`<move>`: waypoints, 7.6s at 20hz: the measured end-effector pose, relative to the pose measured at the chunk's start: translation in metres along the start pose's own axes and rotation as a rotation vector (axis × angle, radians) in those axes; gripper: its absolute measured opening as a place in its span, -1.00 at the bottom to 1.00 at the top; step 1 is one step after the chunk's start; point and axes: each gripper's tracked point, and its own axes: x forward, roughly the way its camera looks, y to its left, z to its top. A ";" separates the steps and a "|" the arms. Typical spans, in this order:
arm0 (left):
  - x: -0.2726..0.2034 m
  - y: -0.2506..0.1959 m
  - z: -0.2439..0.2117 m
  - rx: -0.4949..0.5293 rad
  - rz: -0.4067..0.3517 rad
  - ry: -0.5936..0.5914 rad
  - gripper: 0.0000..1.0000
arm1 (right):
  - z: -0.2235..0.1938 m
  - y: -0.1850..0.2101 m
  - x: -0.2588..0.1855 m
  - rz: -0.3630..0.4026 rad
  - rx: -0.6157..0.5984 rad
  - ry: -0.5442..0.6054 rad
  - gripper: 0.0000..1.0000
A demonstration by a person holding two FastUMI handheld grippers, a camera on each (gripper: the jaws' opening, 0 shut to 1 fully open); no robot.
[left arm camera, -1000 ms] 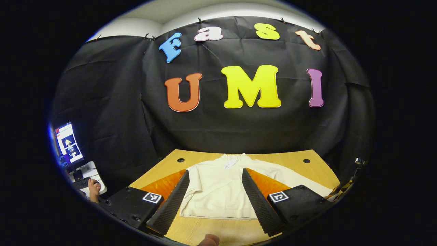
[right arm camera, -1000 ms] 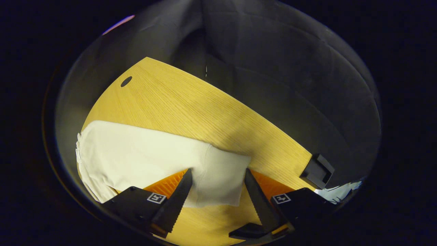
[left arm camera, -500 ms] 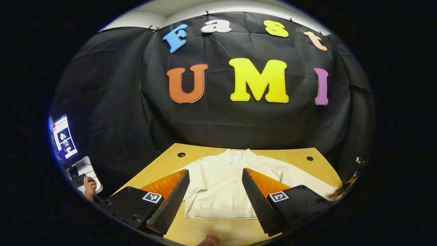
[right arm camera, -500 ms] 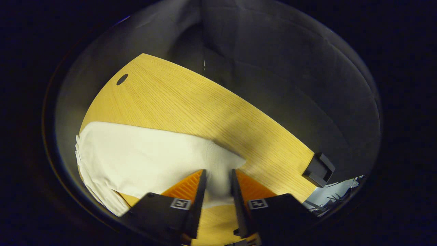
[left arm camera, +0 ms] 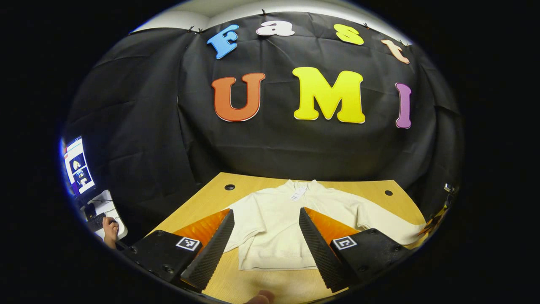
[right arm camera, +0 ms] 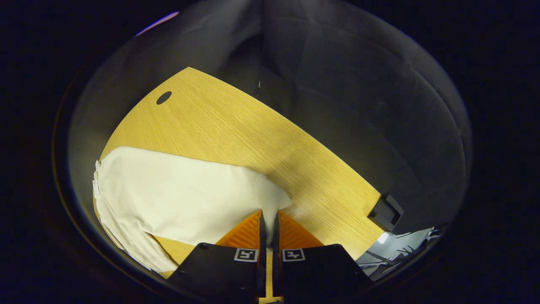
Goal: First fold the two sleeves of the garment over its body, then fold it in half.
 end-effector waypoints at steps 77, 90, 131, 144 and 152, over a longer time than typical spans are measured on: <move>0.011 0.298 -0.179 -0.132 0.286 0.264 0.96 | -0.281 0.612 -0.238 0.687 -0.894 -0.277 0.84; 0.015 0.303 -0.238 -0.422 0.441 0.468 0.96 | -0.177 0.422 -0.331 0.799 -0.859 -0.528 0.84; 0.042 0.292 -0.267 -0.472 0.346 0.763 -0.87 | -0.175 0.241 -0.268 0.665 -0.730 -0.410 0.84; 0.071 0.263 -0.169 -0.371 0.253 0.623 -0.92 | -0.160 0.250 -0.273 0.683 -0.743 -0.423 0.84; 0.113 0.180 -0.094 -0.275 0.066 0.539 -0.94 | -0.140 0.248 -0.275 0.687 -0.727 -0.442 0.84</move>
